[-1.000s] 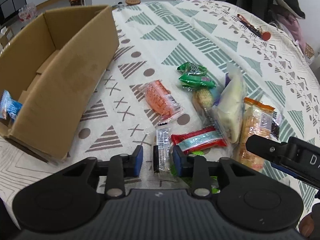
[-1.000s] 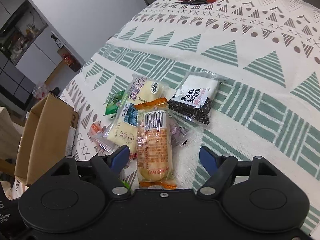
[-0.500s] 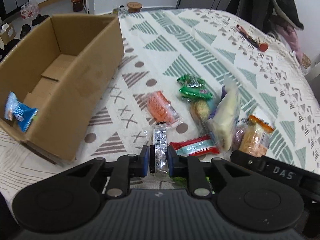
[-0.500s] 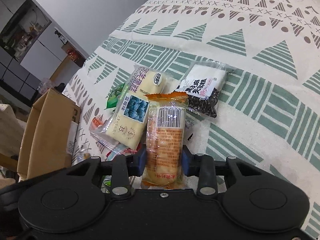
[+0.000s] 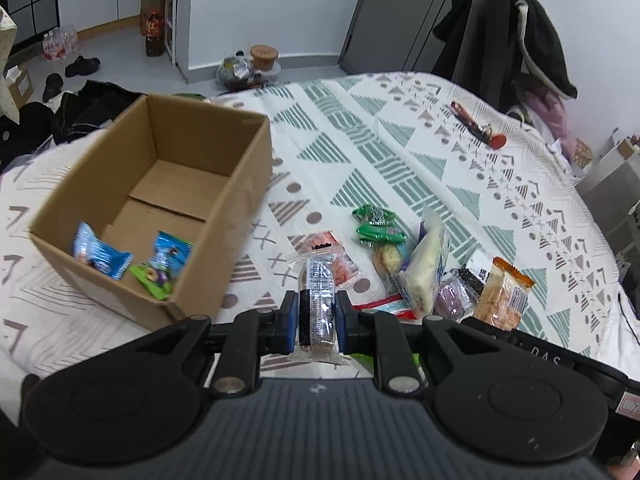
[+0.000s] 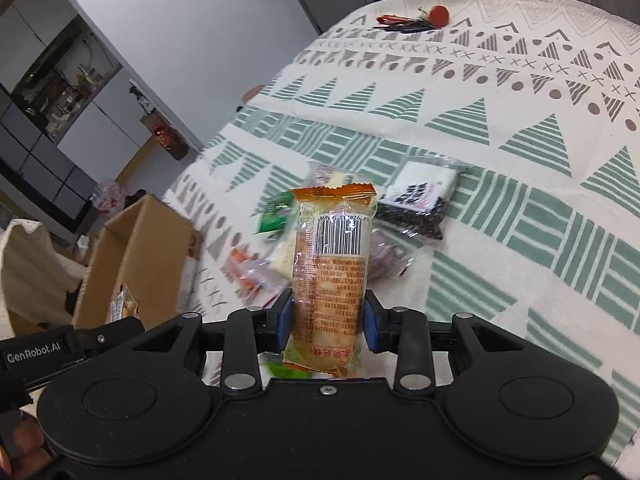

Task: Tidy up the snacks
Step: 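Grasp the clear stick packet with the left tool while the right grasps the orange-wrapped bread, then carry both packets over the cardboard box and open both tools to release them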

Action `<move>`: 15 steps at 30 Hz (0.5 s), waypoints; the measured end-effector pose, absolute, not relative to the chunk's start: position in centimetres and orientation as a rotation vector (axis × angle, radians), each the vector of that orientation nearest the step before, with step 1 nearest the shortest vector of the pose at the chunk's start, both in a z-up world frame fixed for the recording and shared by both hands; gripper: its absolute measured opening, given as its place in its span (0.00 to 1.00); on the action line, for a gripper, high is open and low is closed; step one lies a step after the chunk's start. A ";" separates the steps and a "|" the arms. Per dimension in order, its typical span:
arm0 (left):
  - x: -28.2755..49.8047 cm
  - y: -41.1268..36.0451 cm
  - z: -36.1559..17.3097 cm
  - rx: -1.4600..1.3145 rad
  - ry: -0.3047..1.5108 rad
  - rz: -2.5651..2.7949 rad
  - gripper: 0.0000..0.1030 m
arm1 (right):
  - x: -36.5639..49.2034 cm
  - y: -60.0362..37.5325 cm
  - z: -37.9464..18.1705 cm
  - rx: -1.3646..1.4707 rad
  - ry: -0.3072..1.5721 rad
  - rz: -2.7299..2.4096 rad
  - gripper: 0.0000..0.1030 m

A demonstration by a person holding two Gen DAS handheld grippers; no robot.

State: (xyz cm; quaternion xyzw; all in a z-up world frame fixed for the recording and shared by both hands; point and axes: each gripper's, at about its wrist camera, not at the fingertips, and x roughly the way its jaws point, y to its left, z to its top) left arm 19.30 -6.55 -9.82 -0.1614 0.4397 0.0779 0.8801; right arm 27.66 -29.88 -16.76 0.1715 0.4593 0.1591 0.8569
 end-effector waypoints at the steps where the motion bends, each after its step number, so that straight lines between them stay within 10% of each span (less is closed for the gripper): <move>1: 18.9 -6.2 -9.4 -0.340 0.908 0.163 0.17 | 27.4 -29.7 -16.5 0.364 0.968 0.338 0.33; 15: 15.0 -2.1 -5.6 -0.404 0.822 0.182 0.17 | 23.1 -25.5 -12.1 0.317 0.899 0.345 0.33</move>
